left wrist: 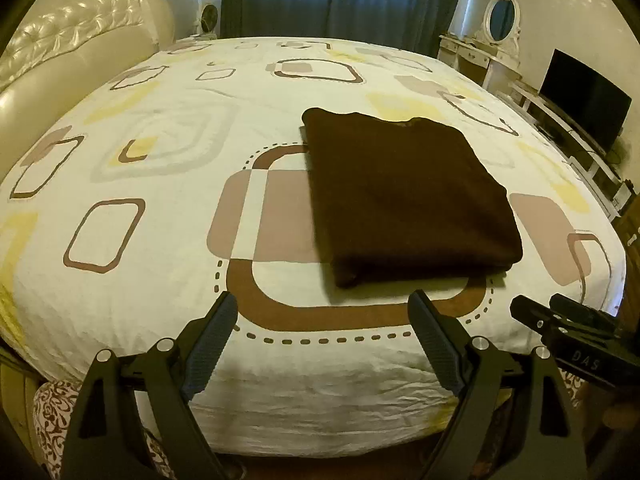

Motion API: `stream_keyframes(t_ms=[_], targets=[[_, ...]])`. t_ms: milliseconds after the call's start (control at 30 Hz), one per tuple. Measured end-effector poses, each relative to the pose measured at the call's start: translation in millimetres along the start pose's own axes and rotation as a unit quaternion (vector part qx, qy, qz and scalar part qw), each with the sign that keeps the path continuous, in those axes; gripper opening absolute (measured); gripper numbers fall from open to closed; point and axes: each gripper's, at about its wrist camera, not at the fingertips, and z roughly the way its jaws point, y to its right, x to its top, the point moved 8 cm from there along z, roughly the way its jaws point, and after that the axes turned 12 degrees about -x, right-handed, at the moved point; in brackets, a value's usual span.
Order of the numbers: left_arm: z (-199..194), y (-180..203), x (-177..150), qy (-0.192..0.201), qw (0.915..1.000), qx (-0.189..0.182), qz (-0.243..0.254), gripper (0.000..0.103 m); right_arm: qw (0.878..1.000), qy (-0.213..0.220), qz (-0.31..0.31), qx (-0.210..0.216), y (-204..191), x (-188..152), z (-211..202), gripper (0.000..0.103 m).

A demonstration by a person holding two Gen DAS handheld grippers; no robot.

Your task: Fold small clothes

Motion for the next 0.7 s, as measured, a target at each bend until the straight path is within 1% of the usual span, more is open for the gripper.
stream_keyframes(t_ms=[233, 433, 700], targets=[[-1.0, 1.7, -2.4, 0.001, 1.0, 0.006, 0.0, 0.086, 1.0, 0.012, -0.001, -0.01, -2.4, -1.7, -5.3, 0.087], [0.4, 2.5, -4.4, -0.002, 0.9999, 0.01, 0.001, 0.086, 1.0, 0.019, -0.022, -0.01, -11.1, -2.8, -4.2, 0.087], [-0.2, 3.2, -5.4, -0.001, 1.0, 0.01, -0.001, 0.086, 1.0, 0.01, -0.013, -0.007, -10.2, -5.4, -0.6, 0.087]])
